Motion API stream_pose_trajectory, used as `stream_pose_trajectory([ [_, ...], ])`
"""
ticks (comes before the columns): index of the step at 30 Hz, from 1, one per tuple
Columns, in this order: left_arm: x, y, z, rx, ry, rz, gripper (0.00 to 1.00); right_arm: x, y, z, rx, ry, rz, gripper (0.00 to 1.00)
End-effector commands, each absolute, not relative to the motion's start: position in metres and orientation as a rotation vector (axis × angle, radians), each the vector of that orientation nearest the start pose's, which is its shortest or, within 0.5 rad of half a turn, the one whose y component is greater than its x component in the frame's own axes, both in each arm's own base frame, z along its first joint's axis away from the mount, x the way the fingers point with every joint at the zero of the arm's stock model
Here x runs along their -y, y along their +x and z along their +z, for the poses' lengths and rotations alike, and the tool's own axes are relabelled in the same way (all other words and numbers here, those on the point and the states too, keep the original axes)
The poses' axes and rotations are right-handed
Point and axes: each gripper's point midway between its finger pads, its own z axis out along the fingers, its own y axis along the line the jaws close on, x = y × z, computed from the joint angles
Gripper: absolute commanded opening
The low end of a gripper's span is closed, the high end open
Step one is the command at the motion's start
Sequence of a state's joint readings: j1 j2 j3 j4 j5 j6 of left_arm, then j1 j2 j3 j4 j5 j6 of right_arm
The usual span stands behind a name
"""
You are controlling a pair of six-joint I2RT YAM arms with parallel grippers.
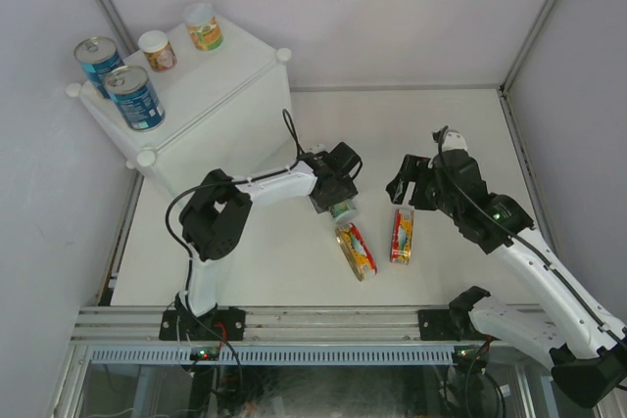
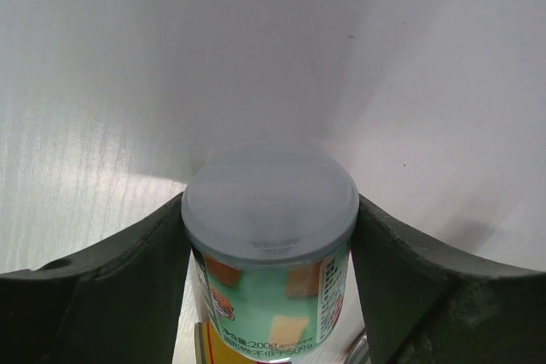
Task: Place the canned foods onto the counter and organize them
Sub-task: Pick up the canned food from the center of the board.
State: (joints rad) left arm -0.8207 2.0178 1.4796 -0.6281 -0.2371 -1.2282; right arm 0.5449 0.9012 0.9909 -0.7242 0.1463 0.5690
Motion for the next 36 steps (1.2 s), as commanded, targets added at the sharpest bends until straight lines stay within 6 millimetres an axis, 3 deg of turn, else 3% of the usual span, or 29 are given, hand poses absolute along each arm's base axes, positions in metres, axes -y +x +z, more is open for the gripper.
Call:
stream_pose_trajectory([
  [1, 0.353, 0.337, 0.074, -2.546, -0.517, -0.361, 0.0, -0.135, 0.234, 0.234, -2.211, 0.086, 0.46, 0.75],
  [6, 0.355, 0.346, 0.102, -2.466, -0.428, -0.362, 0.0, -0.137, 0.224, 0.22, -2.239, 0.076, 0.487, 0.75],
  [14, 0.338, 0.358, 0.149, -2.302, -0.31, -0.336, 0.0, -0.135, 0.208, 0.202, -2.291, 0.041, 0.463, 0.74],
  [21, 0.343, 0.361, 0.194, -2.185, -0.209, -0.329, 0.0, -0.131, 0.203, 0.191, -2.303, 0.055, 0.461, 0.74],
  [26, 0.339, 0.355, 0.237, -2.084, -0.134, -0.292, 0.0, -0.132, 0.207, 0.193, -2.278, 0.053, 0.482, 0.74],
  [31, 0.319, 0.344, 0.292, -1.958, -0.097, -0.229, 0.0, -0.131, 0.212, 0.201, -2.25, 0.057, 0.496, 0.73],
  [36, 0.297, 0.337, 0.33, -1.864, -0.095, -0.187, 0.0, -0.129, 0.212, 0.206, -2.23, 0.083, 0.498, 0.73],
])
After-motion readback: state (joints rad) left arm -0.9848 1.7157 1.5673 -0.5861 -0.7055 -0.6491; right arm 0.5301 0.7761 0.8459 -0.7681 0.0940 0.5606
